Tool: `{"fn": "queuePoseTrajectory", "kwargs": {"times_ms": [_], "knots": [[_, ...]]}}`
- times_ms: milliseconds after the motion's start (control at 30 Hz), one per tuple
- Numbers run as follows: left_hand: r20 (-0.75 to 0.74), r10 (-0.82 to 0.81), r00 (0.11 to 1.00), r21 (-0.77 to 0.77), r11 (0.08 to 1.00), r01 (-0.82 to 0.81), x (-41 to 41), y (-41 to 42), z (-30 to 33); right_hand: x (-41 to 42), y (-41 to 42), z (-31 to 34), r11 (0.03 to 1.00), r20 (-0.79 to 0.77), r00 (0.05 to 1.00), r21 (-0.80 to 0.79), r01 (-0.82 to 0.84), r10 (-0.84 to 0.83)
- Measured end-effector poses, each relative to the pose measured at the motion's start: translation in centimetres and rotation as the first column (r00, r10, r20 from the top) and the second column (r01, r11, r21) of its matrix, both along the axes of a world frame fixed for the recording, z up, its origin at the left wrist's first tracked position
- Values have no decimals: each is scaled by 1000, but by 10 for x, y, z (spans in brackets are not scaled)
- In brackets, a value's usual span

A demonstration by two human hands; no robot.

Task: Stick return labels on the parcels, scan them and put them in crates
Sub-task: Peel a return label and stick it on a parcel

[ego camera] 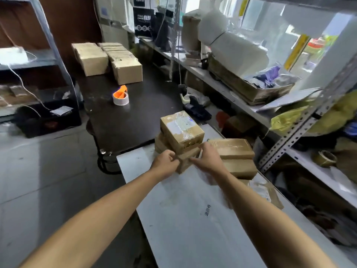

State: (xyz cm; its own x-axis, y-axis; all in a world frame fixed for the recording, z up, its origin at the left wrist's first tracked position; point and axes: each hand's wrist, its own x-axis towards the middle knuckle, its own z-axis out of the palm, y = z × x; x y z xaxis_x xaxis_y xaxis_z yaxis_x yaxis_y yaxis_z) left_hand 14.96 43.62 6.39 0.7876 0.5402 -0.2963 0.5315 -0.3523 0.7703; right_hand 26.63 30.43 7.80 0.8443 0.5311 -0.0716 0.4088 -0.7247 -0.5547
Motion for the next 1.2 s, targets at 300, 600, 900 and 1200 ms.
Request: {"fn": "queuePoseTrajectory", "kwargs": {"times_ms": [300, 600, 900, 1200], "knots": [[-27, -25, 999, -95, 995, 23, 39, 70, -8, 60, 74, -11, 989, -114, 983, -43, 142, -146], [-26, 8, 1000, -158, 987, -12, 26, 88, -16, 54, 87, -19, 989, -126, 982, 23, 145, -141], [81, 134, 988, -197, 974, -116, -24, 60, -9, -10, -20, 5, 980, 84, 978, 49, -195, 191], [65, -88, 994, -717, 689, 108, -102, -85, -30, -126, -224, -1, 982, 46, 984, -81, -169, 174]]}}
